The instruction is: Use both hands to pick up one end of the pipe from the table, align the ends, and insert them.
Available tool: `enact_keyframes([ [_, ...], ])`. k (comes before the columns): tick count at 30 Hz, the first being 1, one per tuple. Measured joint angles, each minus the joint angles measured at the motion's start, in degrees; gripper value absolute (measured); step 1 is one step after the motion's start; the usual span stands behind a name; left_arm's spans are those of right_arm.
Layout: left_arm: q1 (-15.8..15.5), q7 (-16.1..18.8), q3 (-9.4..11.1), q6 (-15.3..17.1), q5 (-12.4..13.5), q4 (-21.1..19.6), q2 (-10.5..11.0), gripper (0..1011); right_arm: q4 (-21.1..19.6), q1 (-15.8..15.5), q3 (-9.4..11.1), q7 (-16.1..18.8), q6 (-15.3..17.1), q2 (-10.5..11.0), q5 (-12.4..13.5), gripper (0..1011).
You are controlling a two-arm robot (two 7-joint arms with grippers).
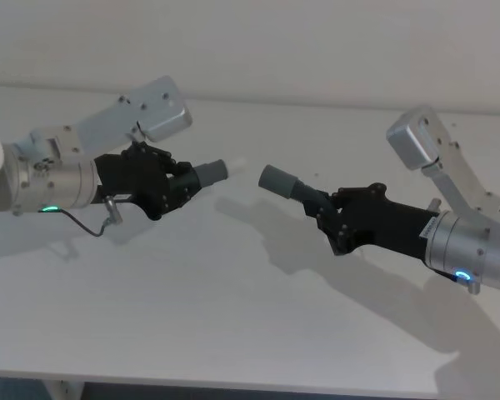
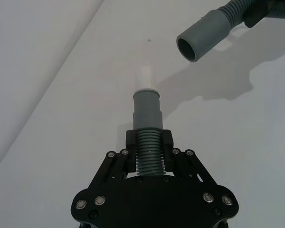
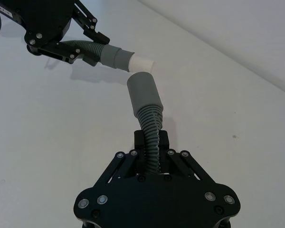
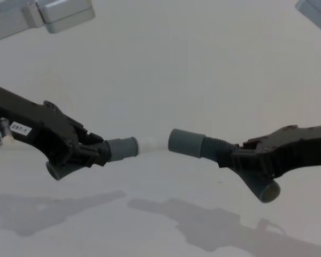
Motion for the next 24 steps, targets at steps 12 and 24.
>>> enact_keyframes([
  [12,0.7,-0.7,-0.8,-0.3,-0.3,-2.5,1.8,305,0.7,0.2,-0.7,0.9,-0.6,0.9,0.8,157],
  [24,1.0,-0.9,-1.4,-0.1,-1.7,-4.1,2.6,305,1.5,0.8,-1.3,1.2,-0.8,1.2,1.4,157],
])
